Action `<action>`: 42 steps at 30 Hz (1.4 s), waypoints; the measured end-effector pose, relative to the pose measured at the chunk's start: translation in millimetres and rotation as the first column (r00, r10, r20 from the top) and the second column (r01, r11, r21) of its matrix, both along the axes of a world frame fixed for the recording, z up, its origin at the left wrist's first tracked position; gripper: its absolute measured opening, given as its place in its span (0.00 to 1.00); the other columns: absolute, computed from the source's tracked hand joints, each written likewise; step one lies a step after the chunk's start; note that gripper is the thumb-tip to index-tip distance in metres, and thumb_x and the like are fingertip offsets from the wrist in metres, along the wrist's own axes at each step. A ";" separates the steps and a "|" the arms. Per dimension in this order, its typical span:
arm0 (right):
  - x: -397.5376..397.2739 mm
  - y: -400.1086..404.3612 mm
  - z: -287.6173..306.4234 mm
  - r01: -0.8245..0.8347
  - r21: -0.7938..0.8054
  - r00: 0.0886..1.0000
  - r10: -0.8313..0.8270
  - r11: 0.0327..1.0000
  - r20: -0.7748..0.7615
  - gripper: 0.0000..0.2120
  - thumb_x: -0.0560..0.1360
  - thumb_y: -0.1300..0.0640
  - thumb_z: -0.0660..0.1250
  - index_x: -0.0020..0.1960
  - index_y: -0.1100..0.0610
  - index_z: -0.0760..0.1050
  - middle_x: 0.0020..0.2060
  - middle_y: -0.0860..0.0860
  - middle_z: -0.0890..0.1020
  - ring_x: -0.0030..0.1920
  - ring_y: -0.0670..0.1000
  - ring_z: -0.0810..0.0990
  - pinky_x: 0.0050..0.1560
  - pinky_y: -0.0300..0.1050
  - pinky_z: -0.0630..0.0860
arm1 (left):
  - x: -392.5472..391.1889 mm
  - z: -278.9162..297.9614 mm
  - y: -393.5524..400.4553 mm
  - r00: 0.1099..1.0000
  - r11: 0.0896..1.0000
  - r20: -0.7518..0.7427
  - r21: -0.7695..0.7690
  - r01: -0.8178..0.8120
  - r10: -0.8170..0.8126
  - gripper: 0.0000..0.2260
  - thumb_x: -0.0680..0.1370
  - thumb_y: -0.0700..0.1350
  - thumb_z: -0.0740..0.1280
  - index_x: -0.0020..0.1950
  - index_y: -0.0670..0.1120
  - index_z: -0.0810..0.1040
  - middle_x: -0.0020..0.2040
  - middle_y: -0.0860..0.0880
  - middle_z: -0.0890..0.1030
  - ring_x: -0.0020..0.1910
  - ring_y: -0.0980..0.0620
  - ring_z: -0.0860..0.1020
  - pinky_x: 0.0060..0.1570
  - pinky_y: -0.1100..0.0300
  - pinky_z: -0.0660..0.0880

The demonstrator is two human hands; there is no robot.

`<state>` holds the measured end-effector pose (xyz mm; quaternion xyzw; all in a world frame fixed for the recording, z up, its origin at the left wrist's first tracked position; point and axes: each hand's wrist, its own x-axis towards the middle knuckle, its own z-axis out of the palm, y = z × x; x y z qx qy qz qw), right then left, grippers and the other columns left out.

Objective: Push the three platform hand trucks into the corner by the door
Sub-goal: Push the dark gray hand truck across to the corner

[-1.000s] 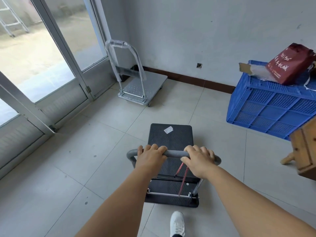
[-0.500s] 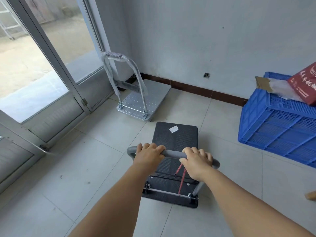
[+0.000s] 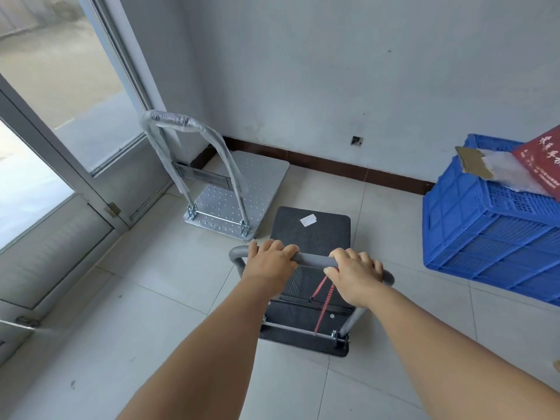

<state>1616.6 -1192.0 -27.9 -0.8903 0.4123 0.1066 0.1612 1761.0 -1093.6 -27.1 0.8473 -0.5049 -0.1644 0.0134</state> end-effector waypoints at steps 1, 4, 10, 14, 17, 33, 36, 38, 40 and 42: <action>9.8 -7.7 -0.5 0.006 -0.002 1.000 -0.006 1.000 0.001 0.14 0.80 0.47 0.51 0.64 0.48 0.65 0.63 0.49 0.71 0.62 0.55 0.67 0.63 0.51 0.60 | 10.5 -1.0 -9.0 1.000 1.000 0.010 -0.007 0.007 -0.007 0.14 0.82 0.52 0.52 0.66 0.55 0.67 0.63 0.49 0.71 0.69 0.47 0.62 0.73 0.45 0.49; 36.9 -31.3 -1.5 0.025 0.000 1.000 -0.025 1.000 0.002 0.14 0.80 0.47 0.51 0.64 0.48 0.65 0.63 0.50 0.71 0.63 0.55 0.67 0.63 0.51 0.60 | 39.7 -4.2 -36.2 0.999 1.000 0.026 -0.015 0.026 -0.026 0.14 0.82 0.53 0.52 0.67 0.56 0.67 0.64 0.50 0.72 0.69 0.47 0.62 0.72 0.45 0.49; 91.0 -84.7 -3.0 0.053 -0.005 0.998 -0.053 0.999 0.031 0.14 0.80 0.48 0.51 0.64 0.49 0.65 0.64 0.50 0.71 0.64 0.55 0.66 0.63 0.52 0.60 | 96.1 -7.3 -93.1 0.998 0.999 0.038 -0.009 0.048 -0.048 0.14 0.82 0.53 0.52 0.67 0.56 0.66 0.64 0.50 0.71 0.70 0.47 0.62 0.73 0.44 0.50; 123.4 -123.4 -4.1 0.032 0.007 0.999 -0.032 0.999 0.037 0.15 0.81 0.48 0.51 0.65 0.49 0.64 0.64 0.51 0.70 0.64 0.56 0.66 0.63 0.53 0.60 | 128.7 -6.0 -132.7 0.997 0.999 0.063 0.019 0.039 -0.040 0.14 0.82 0.52 0.52 0.67 0.56 0.65 0.65 0.50 0.70 0.70 0.48 0.61 0.73 0.45 0.51; 144.2 -151.5 -3.1 0.007 0.042 0.998 -0.009 0.999 0.059 0.15 0.81 0.49 0.51 0.66 0.48 0.63 0.65 0.50 0.69 0.64 0.56 0.65 0.64 0.53 0.59 | 149.6 -5.6 -160.2 0.996 0.999 0.084 0.035 0.029 -0.032 0.14 0.82 0.52 0.52 0.67 0.56 0.65 0.65 0.50 0.70 0.70 0.48 0.61 0.72 0.45 0.53; 138.8 -198.2 -15.6 0.049 -0.040 0.971 -0.038 0.998 0.237 0.37 0.76 0.43 0.60 0.77 0.51 0.45 0.75 0.52 0.55 0.75 0.56 0.53 0.74 0.55 0.52 | 158.9 -3.2 -199.7 0.992 0.998 0.123 -0.054 -0.033 0.040 0.27 0.81 0.49 0.55 0.77 0.52 0.48 0.78 0.50 0.51 0.78 0.47 0.42 0.75 0.45 0.42; 124.8 -181.7 -13.1 0.137 -0.007 0.958 -0.131 0.991 0.254 0.39 0.77 0.42 0.59 0.78 0.52 0.40 0.77 0.52 0.48 0.77 0.55 0.47 0.76 0.54 0.49 | 141.5 0.7 -192.7 0.996 0.992 0.084 -0.129 -0.019 0.030 0.28 0.81 0.48 0.56 0.78 0.52 0.46 0.79 0.50 0.48 0.78 0.47 0.41 0.75 0.46 0.41; 115.2 -164.6 -9.0 0.195 0.016 0.941 -0.192 0.981 0.278 0.39 0.77 0.43 0.60 0.78 0.52 0.40 0.78 0.51 0.46 0.77 0.55 0.46 0.76 0.52 0.48 | 127.2 4.5 -187.0 0.998 0.985 0.053 -0.173 0.026 -0.017 0.29 0.81 0.48 0.57 0.78 0.52 0.46 0.79 0.50 0.48 0.78 0.48 0.41 0.75 0.46 0.41; 102.6 -143.4 -3.9 0.262 0.047 0.919 -0.264 0.964 0.293 0.39 0.77 0.44 0.61 0.78 0.52 0.41 0.78 0.51 0.47 0.78 0.54 0.47 0.76 0.51 0.49 | 110.3 6.9 -178.0 0.997 0.977 0.016 -0.197 0.082 -0.080 0.30 0.80 0.48 0.58 0.78 0.53 0.45 0.79 0.50 0.48 0.78 0.48 0.42 0.75 0.47 0.42; 89.2 -121.4 1.0 0.330 0.077 0.889 -0.337 0.941 0.310 0.38 0.77 0.44 0.61 0.78 0.54 0.44 0.78 0.52 0.50 0.77 0.53 0.50 0.75 0.50 0.52 | 95.1 8.6 -165.8 0.989 0.970 -0.011 -0.198 0.140 -0.145 0.31 0.80 0.48 0.59 0.78 0.53 0.45 0.79 0.50 0.49 0.78 0.47 0.43 0.76 0.47 0.44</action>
